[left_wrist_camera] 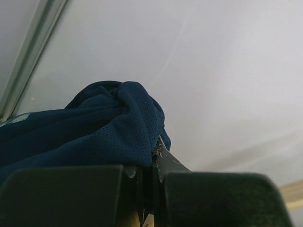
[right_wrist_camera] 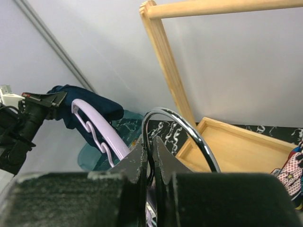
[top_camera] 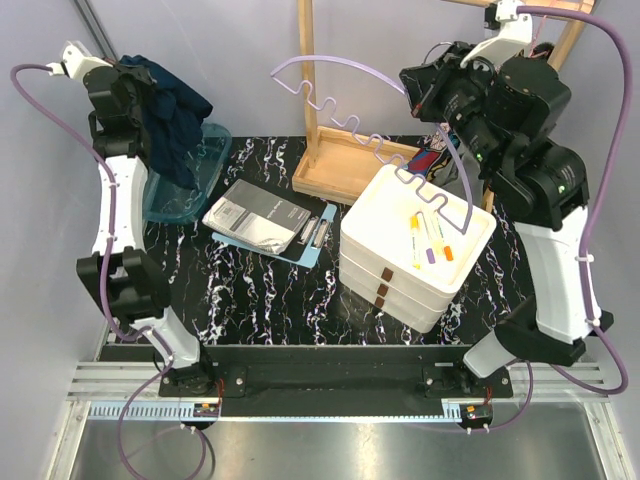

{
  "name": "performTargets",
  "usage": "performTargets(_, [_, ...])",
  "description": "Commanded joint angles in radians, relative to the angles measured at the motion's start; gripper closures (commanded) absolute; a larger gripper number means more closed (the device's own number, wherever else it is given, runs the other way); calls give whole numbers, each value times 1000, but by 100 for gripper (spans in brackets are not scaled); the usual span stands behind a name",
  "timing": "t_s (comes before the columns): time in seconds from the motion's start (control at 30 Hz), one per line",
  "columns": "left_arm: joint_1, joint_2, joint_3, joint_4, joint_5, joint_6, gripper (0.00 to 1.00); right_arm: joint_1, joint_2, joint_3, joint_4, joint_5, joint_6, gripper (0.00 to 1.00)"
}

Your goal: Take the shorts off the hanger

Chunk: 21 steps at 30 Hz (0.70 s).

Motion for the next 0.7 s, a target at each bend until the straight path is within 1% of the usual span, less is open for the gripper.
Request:
performTargets(0.0, [17, 40, 42, 181, -7, -27, 100, -33, 28, 62, 54, 2, -45, 100])
performTargets(0.17, [40, 130, 2, 180, -11, -30, 100, -103, 62, 74, 55, -46, -25, 100])
performTargets(0.23, [43, 161, 2, 148, -14, -44, 99, -131, 80, 83, 54, -67, -11, 100])
performTargets(0.27, [43, 166, 3, 110, -20, -52, 87, -139, 88, 88, 54, -75, -9, 100])
performTargets(0.3, [43, 169, 2, 94, -24, -56, 79, -145, 100, 91, 54, -86, -5, 100])
performTargets(0.33, [43, 169, 3, 77, -40, -67, 68, -149, 103, 91, 52, -93, -3, 100])
performTargets(0.37, [42, 163, 0, 48, -44, -68, 61, -157, 105, 88, 52, -99, 0, 100])
performTargets(0.4, [42, 155, -1, 24, -55, -70, 38, -159, 109, 88, 49, -106, 7, 100])
performTargets(0.43, [40, 131, -4, 2, -90, -73, 21, -160, 109, 89, 45, -122, 11, 100])
performTargets(0.47, [39, 112, -12, -41, -107, -72, 9, -160, 109, 100, 40, -135, 15, 100])
performTargets(0.5, [37, 97, -20, -59, -125, -66, 1, -162, 111, 111, 19, -150, 21, 100])
performTargets(0.53, [36, 60, -24, -79, -145, -56, 1, -160, 114, 126, 2, -188, 23, 100])
performTargets(0.6, [36, 14, -49, -124, -143, -59, 1, -160, 108, 146, -35, -245, 34, 100])
performTargets(0.67, [28, -75, -85, -147, -80, -87, 4, -159, 89, 109, -37, -276, 50, 100])
